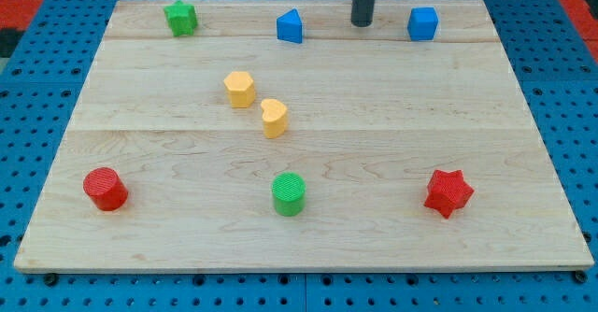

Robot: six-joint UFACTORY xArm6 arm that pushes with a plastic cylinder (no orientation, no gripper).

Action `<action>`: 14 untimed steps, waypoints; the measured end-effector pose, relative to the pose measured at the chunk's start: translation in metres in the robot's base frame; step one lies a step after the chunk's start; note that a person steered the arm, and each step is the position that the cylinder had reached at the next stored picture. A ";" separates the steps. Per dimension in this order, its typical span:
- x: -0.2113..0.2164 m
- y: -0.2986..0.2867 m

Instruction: Push the blue cube vertically to blue triangle

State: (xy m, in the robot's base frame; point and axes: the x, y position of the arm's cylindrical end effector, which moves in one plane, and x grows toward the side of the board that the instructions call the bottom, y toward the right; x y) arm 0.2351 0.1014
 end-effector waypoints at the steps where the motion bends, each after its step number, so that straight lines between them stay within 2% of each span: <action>1: -0.030 0.044; 2: -0.016 0.077; 4: 0.139 0.038; 5: 0.132 -0.006; 6: 0.093 -0.008; 7: 0.029 0.085; 8: 0.046 0.165; 9: 0.108 0.162; 10: 0.126 0.070; 11: 0.087 0.086; 12: 0.072 0.133; 13: 0.058 0.055; 14: 0.093 -0.067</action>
State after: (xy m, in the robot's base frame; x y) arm 0.3283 0.0343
